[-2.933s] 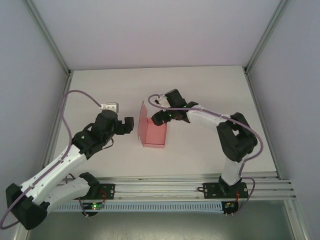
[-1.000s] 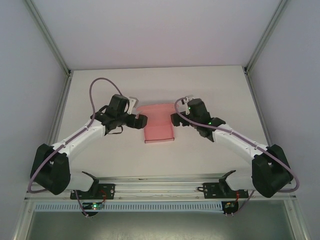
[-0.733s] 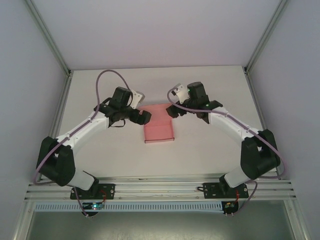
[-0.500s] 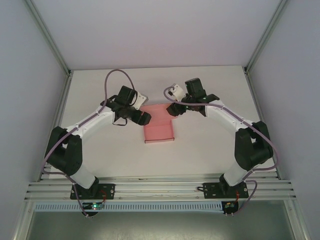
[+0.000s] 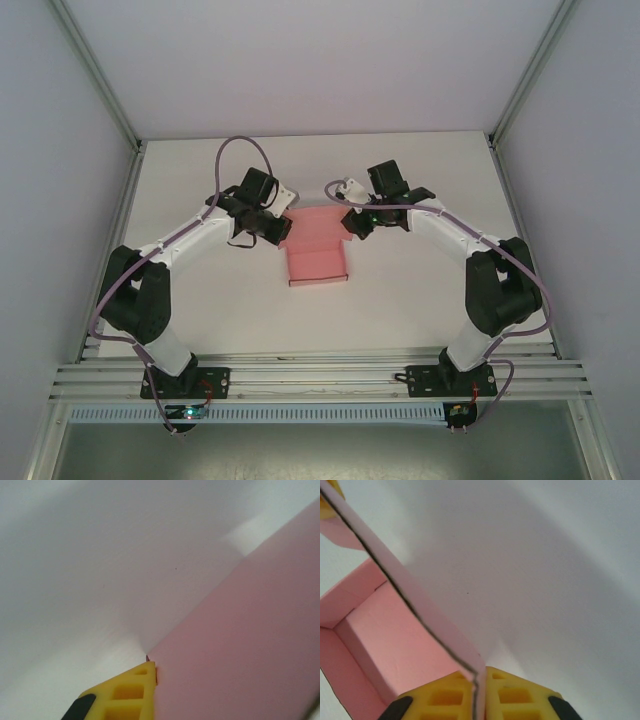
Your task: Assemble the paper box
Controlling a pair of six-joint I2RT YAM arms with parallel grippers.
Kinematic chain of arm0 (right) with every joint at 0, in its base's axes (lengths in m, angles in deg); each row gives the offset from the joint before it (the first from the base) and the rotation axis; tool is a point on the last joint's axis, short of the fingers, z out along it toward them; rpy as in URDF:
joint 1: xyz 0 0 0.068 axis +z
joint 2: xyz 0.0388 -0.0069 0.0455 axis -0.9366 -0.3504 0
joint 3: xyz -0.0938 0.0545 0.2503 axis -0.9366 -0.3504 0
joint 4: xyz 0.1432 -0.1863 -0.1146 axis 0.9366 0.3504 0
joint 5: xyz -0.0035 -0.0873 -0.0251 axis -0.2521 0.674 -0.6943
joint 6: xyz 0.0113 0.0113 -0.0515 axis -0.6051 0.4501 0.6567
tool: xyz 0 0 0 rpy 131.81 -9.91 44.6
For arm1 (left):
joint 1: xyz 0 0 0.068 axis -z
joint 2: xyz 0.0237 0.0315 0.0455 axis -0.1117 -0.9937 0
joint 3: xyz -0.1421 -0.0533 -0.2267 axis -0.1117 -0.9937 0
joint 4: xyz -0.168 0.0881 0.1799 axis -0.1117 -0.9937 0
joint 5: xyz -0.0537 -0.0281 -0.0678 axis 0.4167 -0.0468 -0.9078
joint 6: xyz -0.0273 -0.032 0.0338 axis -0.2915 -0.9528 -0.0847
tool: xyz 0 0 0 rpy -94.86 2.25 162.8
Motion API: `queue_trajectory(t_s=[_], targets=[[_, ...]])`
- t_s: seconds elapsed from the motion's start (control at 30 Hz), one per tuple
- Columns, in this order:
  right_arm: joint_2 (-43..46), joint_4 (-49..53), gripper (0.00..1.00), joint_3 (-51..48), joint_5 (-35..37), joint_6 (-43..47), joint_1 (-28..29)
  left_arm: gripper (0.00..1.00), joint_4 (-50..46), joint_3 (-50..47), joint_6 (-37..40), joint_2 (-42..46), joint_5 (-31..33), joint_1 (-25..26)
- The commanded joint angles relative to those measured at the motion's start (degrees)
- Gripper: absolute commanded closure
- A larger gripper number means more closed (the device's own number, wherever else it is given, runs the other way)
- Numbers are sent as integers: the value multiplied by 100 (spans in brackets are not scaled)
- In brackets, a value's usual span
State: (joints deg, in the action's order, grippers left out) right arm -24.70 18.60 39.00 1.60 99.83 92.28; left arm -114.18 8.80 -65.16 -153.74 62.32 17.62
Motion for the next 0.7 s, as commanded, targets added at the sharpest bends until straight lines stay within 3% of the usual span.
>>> queue_trajectory(t_s=[0.0, 0.17, 0.3, 0.37, 0.5, 0.67], targets=[[237, 7, 94, -17, 650, -393, 113, 100, -190, 135, -282, 224, 285, 64], [521, -593, 95, -306, 1540, -1549, 534, 100, 12, 259, -1093, 323, 997, 331], [657, -1073, 97, -546, 2753, -2720, 958, 100, 486, 197, -1983, 340, 1870, 583], [664, -1389, 95, -709, 2969, -3382, 1035, 100, 552, 232, -2353, 270, 2376, 704], [657, -2428, 97, -1272, 3055, -4717, 1176, 97, 1046, 159, -3024, 92, 2765, 894], [527, -3580, 98, -1712, 3236, -5335, 1474, 95, 1551, 62, -3506, -101, 3095, 1064]])
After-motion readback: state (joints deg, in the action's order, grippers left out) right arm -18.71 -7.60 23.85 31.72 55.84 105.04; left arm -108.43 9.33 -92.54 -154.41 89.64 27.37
